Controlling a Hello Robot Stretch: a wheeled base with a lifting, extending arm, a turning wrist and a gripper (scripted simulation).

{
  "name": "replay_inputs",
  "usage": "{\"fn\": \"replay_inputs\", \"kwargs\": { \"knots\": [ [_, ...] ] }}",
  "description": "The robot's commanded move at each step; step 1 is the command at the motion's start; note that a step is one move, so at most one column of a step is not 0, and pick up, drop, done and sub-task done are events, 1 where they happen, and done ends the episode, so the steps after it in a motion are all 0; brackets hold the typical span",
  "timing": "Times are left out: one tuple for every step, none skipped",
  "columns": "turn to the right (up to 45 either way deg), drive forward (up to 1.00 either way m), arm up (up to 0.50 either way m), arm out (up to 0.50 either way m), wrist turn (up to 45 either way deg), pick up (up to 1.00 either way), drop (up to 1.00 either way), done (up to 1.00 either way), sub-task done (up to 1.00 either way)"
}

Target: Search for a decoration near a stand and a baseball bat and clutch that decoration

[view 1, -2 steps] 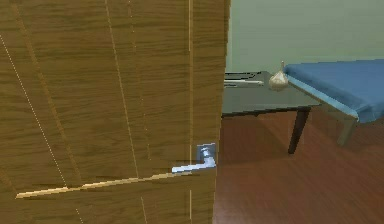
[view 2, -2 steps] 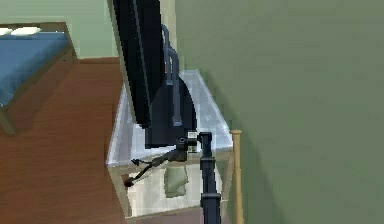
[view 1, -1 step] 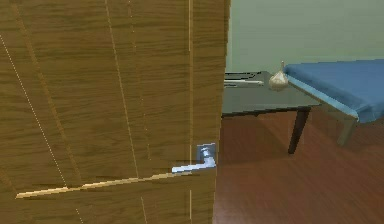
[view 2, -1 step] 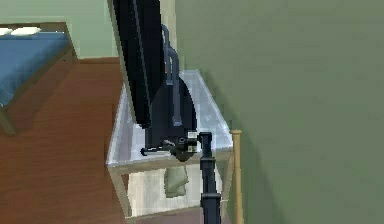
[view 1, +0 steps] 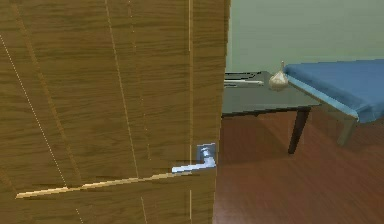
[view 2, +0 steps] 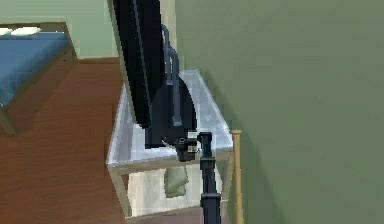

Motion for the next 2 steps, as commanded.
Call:
{"fn": "replay_inputs", "kwargs": {
  "knots": [
    [0.0, 0.00, -0.30, 0.00, 0.0, 0.00, 0.00, 0.00, 0.00],
    [0.0, 0.00, 0.00, 0.00, 0.0, 1.00, 0.00, 0.00, 0.00]
  ]
}}
